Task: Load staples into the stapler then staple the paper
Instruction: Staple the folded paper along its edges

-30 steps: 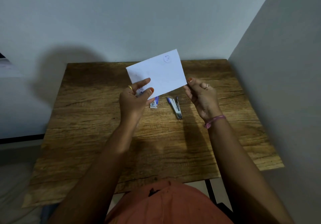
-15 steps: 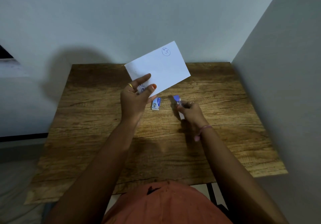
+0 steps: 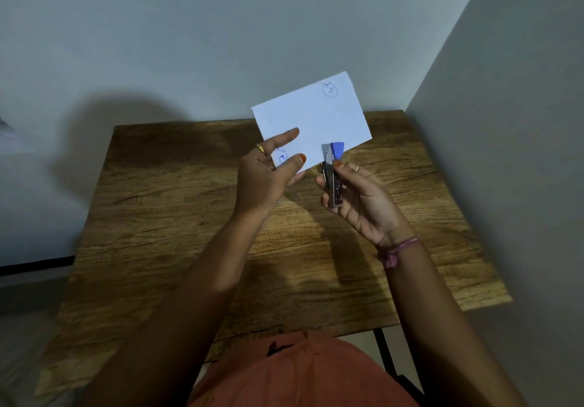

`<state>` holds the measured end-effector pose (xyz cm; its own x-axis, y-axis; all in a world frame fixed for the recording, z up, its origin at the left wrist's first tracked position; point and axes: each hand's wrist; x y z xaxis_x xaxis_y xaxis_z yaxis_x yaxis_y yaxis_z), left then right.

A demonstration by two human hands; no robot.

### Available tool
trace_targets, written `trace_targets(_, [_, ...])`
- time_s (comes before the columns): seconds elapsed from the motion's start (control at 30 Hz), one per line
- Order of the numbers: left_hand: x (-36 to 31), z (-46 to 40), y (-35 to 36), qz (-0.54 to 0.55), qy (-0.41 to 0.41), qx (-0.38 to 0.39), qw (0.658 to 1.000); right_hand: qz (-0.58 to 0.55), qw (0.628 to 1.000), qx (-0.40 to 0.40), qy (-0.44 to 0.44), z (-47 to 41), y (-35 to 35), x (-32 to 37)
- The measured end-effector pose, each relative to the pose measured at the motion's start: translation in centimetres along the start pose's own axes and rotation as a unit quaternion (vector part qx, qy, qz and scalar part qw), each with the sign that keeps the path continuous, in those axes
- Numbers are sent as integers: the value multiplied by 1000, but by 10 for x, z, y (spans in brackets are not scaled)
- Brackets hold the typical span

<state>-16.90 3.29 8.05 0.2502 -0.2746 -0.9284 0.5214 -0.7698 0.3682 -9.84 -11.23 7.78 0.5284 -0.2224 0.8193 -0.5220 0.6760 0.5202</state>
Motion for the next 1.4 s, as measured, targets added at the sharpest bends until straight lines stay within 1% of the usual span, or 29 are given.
trace_targets(0.13, [0,2,2,-34,14,34,999,26,999,-33,-12,3,6,2])
trace_targets(0.27, [-1,5,3,-70,21,68,995,33,999,-41,-14,4,7,3])
trace_targets(0.47, [-4,5,0,-119,35,72,990,13,999,-28,-14,5,7,0])
trace_targets(0.67, [-6,5,-6,-185,74,74,977,32,999,-25,2,2,9,-3])
trace_targets(0.83, [-9,6,-7,-179,78,77,978,26,999,-15,11,0,11,-6])
trace_targets(0.97, [-10,7,-7,-202,89,73,973,23,1000,-9,17,1,11,-7])
trace_targets(1.13, [-8,9,-6,-218,93,76,968,30,999,-25,17,0,12,-8])
trace_targets(1.17, [-7,7,-7,-215,90,80,969,34,999,-28,16,0,12,-8])
trace_targets(1.23, [-7,5,-6,-172,90,95,976,41,998,-38,13,-1,13,-8])
trace_targets(1.3, [-5,5,-4,-107,121,106,981,46,998,-45,6,-2,14,-8])
trace_targets(1.37, [-2,6,0,-49,144,76,985,40,998,-45,-7,-3,16,-6])
trace_targets(1.4, [0,8,2,-22,138,51,989,37,998,-43,-14,-3,17,-6])
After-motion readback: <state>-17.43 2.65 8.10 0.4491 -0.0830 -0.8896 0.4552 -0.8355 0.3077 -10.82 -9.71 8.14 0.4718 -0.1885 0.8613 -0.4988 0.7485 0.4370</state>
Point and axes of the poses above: each hand's wrist, its own z-axis away from the middle knuckle, its own y-axis out of the palm, x = y × z, and after that the axes turned 8 degrees about z, right-handed
